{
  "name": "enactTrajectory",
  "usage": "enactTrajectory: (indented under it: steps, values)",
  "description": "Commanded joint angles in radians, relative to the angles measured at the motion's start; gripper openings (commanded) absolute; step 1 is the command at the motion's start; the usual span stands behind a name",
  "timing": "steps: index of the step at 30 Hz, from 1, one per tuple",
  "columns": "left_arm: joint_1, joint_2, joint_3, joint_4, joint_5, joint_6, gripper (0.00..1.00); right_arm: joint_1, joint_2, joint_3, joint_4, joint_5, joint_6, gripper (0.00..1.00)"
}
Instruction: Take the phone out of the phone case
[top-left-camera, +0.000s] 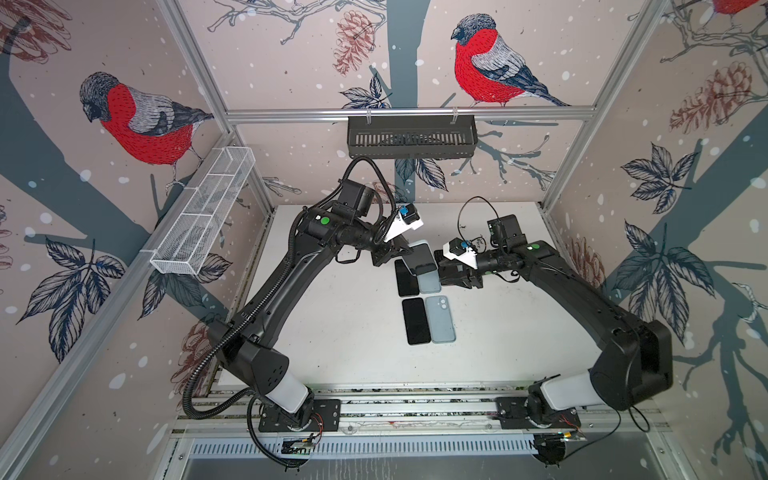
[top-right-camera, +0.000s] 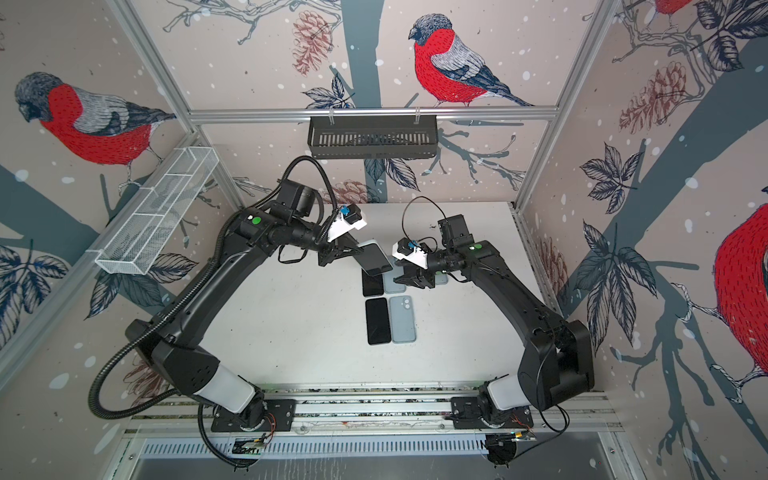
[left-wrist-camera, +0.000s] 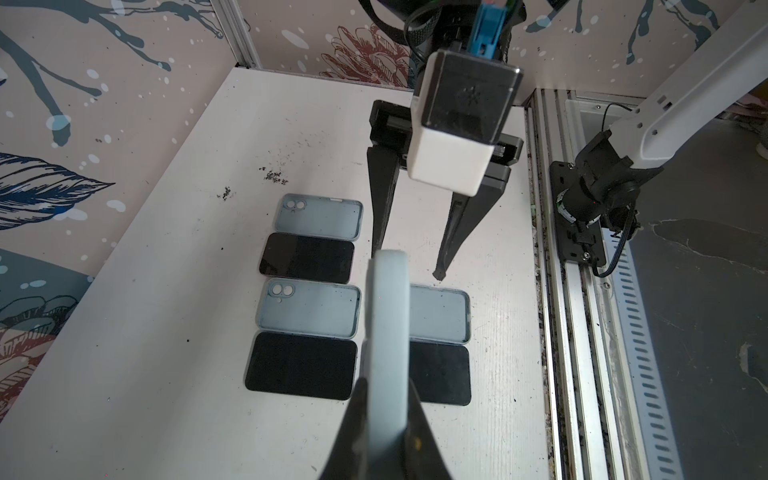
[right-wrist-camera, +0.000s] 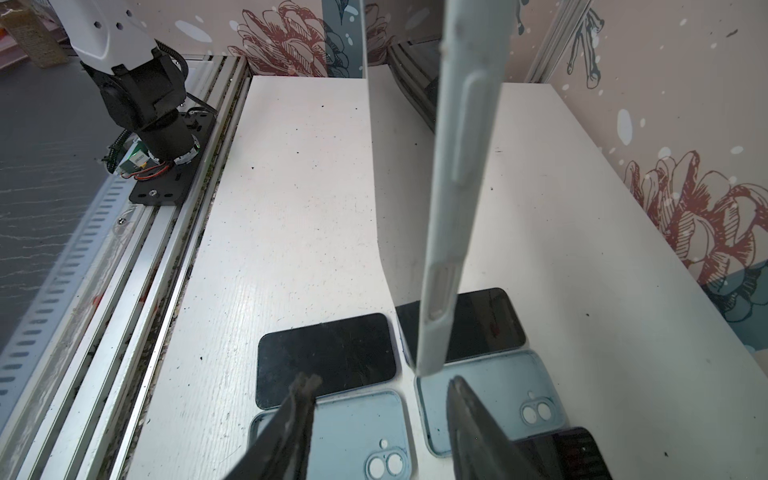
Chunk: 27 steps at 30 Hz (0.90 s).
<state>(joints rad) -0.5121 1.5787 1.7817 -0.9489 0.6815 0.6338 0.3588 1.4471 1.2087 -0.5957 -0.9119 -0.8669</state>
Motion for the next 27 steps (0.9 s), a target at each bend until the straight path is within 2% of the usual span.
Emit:
enactTrajectory:
  steps: [1,14,27]
  values:
    - [-0.003,-0.014,-0.003,0.005,0.039,0.028,0.00,0.010,0.008,0.002,-0.010,0.009,-0.034,0.51]
    - [-0.022,-0.031,-0.028,0.007,0.046,0.031,0.00,0.026,0.035,0.009,0.013,0.012,-0.046,0.40]
    - [-0.028,-0.048,-0.053,0.009,0.041,0.029,0.00,0.025,0.047,0.020,-0.019,-0.010,-0.079,0.22]
